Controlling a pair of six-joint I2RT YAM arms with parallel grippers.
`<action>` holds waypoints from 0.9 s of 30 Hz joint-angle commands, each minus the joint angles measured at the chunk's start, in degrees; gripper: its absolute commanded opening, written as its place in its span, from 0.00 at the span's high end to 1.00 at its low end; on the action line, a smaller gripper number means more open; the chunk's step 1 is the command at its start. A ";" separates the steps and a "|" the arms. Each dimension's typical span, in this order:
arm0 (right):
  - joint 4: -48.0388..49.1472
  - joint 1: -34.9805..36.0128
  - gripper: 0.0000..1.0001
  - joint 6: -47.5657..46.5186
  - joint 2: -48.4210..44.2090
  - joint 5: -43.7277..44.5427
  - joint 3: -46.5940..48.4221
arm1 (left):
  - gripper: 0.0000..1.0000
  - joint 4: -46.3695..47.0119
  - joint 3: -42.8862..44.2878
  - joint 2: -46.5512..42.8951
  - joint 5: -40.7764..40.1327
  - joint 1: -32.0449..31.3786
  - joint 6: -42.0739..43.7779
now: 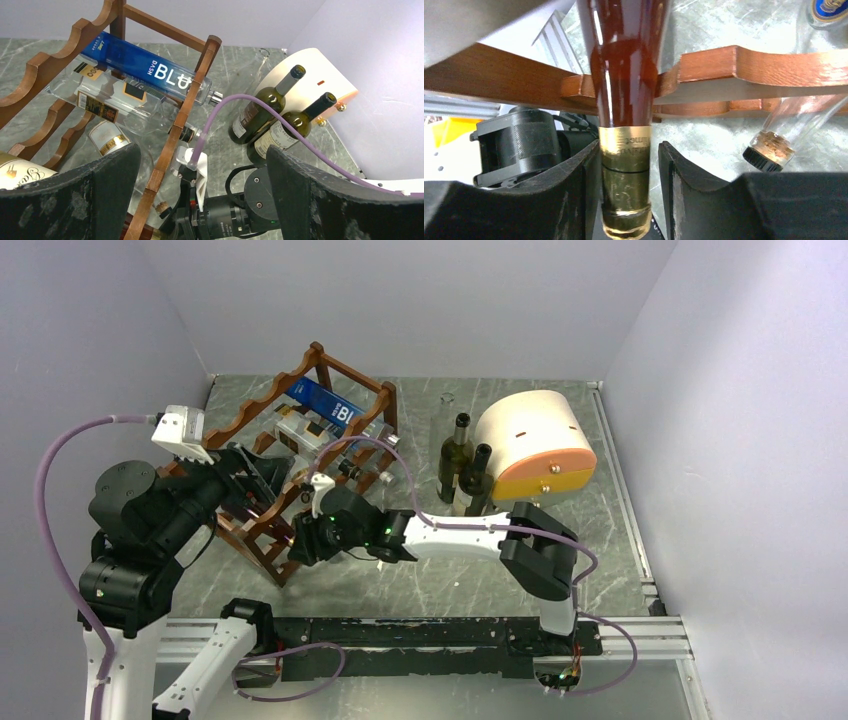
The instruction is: Take the wine bottle off the wine rack
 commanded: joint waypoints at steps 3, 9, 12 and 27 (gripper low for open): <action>8.81 -0.29 0.57 3.47 -1.40 3.78 -4.81 | 0.01 0.18 -0.45 -0.21 -0.29 0.20 0.37; 11.88 -0.30 0.58 4.28 -1.81 4.47 -6.61 | 0.01 0.11 -0.70 -0.35 -0.17 0.20 0.15; 13.31 -0.30 0.56 5.01 -1.44 3.71 -7.12 | 0.01 0.01 -1.01 -0.51 0.00 0.20 0.08; 22.66 -0.29 0.80 7.31 -2.47 2.12 -11.26 | 0.01 -0.24 -1.19 -0.73 0.21 0.25 -0.39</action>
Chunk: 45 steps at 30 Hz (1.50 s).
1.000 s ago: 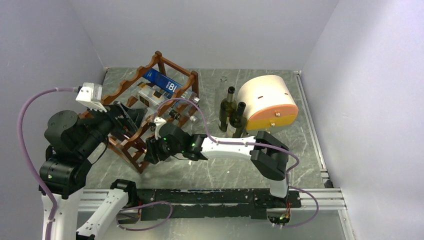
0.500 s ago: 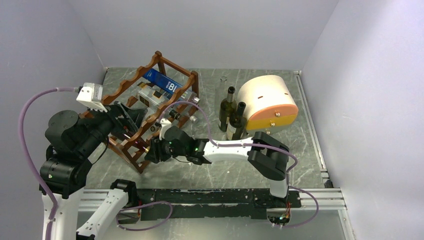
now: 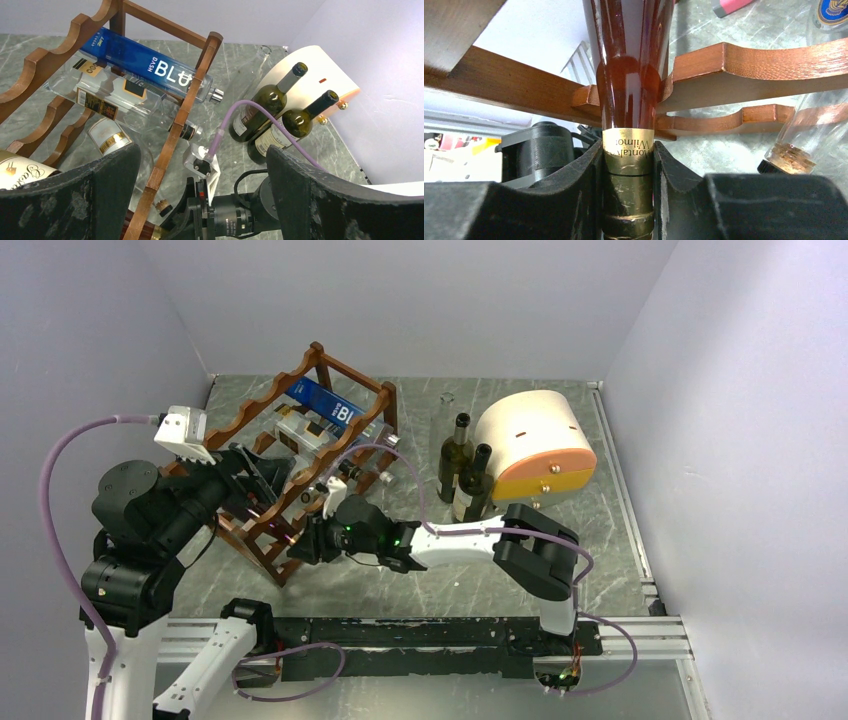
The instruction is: Take the wine bottle off the wine rack
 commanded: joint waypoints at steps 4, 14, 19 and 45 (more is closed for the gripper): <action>7.90 -0.21 0.96 0.71 -3.46 0.47 -3.87 | 0.01 0.37 -1.06 -0.52 0.68 0.21 -0.75; 22.70 0.27 1.00 0.38 -5.81 -0.10 -10.44 | 0.01 0.93 -1.57 -0.25 1.20 0.20 -1.04; 30.71 0.52 1.00 0.57 -7.52 -0.75 -14.77 | 0.01 0.84 -1.90 -0.34 1.05 0.22 -1.10; 24.14 3.35 1.00 -3.31 -21.22 6.85 -28.41 | 0.01 2.70 -4.38 1.06 1.76 0.21 -0.60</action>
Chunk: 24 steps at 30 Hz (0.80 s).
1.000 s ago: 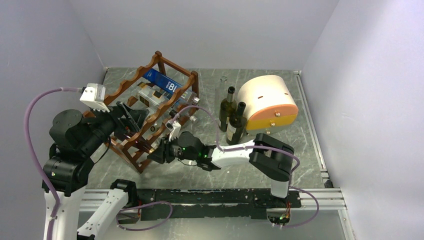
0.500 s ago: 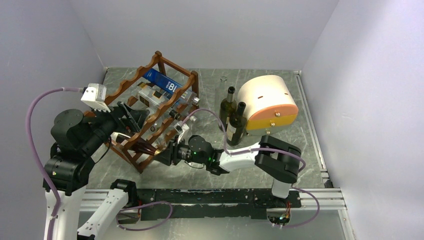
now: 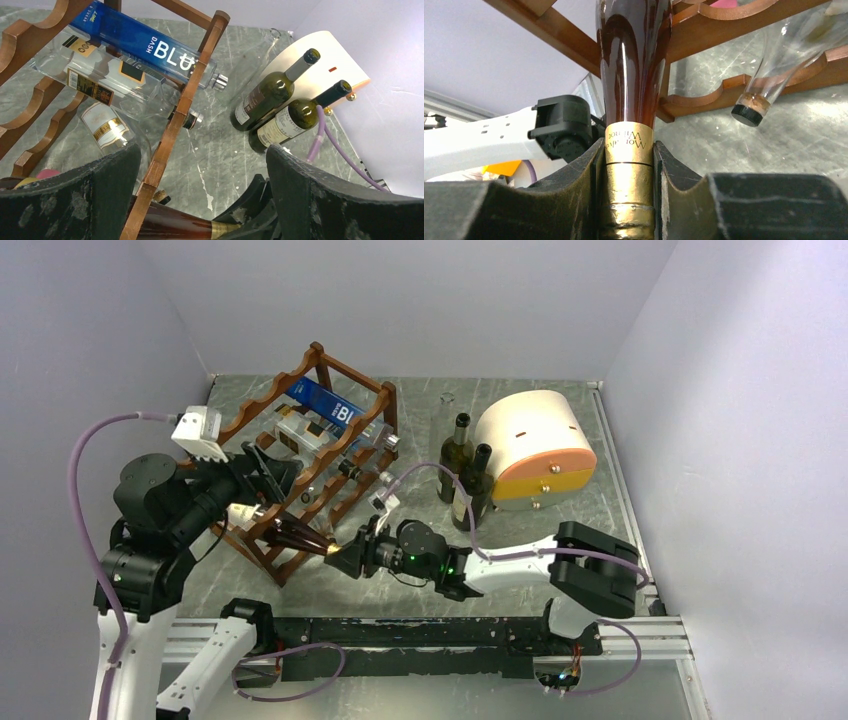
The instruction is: Take the wine bottle off the wine rack
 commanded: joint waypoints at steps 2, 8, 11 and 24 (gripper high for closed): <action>0.14 1.28 1.00 -2.90 -6.02 0.45 -2.73 | 0.01 2.04 -0.05 1.00 1.05 0.24 1.15; -4.99 1.26 1.00 -3.79 -11.31 1.32 -5.47 | 0.02 2.68 1.69 3.78 5.66 0.21 5.81; -6.74 1.12 1.00 -3.69 -12.81 1.72 -5.80 | 0.02 3.74 2.05 5.43 12.04 0.21 10.72; -7.46 1.03 1.00 -4.04 -15.81 2.60 -7.79 | 0.01 9.02 -8.43 3.93 19.96 0.26 2.66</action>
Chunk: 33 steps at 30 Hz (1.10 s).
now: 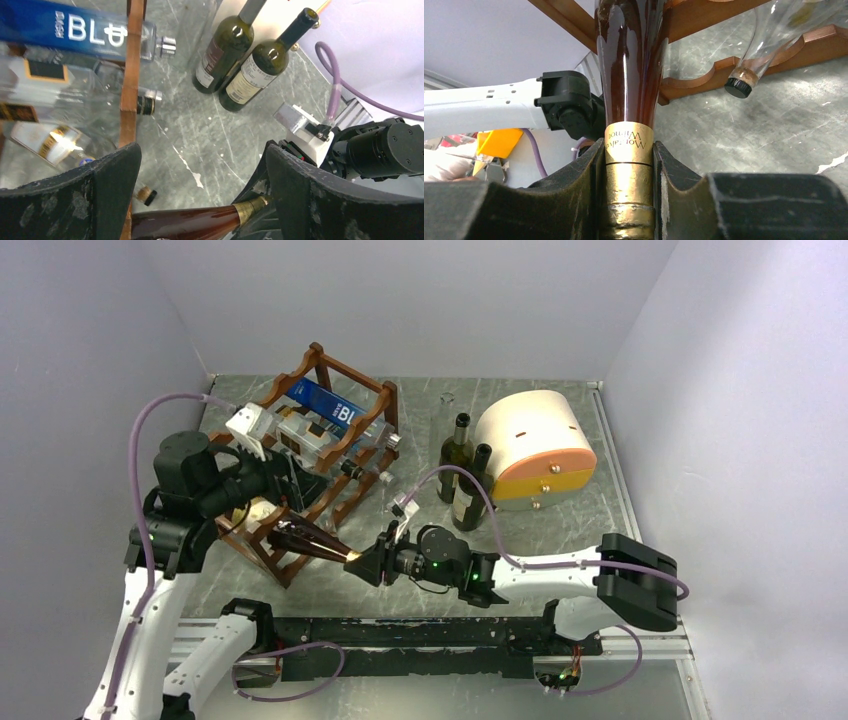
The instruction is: Take the wine bottle off the wine rack
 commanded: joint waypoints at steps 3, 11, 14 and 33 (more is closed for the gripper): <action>-1.71 0.21 1.00 -2.49 -3.71 0.74 -0.85 | 0.01 2.28 -5.29 -2.91 -7.27 0.25 -8.32; -6.85 0.13 1.00 -4.91 -1.05 -0.69 1.59 | 0.00 -0.33 -2.76 0.45 -13.77 0.25 -7.37; -11.06 0.20 1.00 -5.68 0.63 -1.72 3.53 | 0.03 -1.87 -1.82 1.14 -15.63 0.26 -6.40; -24.29 0.27 1.00 -14.62 6.69 1.76 5.64 | 0.09 -4.55 -4.74 2.21 -20.89 0.26 -8.15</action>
